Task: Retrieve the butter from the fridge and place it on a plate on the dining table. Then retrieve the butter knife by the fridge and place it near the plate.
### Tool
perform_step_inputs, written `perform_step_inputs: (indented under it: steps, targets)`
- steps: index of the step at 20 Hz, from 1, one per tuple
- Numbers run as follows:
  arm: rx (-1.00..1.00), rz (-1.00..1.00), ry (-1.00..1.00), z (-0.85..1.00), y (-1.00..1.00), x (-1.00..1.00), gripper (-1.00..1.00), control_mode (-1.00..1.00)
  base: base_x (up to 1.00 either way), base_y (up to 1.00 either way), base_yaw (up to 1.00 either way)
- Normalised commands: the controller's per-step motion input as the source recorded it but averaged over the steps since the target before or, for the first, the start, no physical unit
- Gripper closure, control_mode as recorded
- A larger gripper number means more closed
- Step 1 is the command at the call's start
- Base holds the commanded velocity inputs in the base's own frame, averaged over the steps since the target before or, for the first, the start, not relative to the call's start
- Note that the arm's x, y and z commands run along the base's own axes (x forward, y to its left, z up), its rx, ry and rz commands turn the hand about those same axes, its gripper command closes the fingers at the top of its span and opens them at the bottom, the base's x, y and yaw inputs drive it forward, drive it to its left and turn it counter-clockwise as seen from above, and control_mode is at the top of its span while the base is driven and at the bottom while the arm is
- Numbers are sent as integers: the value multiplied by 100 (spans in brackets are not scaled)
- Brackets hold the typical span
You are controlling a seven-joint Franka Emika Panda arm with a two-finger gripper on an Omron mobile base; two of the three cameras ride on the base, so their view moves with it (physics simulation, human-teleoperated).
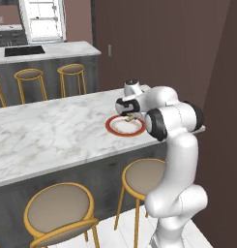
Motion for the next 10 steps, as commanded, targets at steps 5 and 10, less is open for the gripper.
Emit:
perform_step_inputs:
  steps: [5, 10]
  targets:
    - [0, -11, 0, -21, 13, 18, 100, -100, 0, 0, 0]
    - [0, -12, 0, -17, 15, 4, 100, -100, 0, 0, 0]
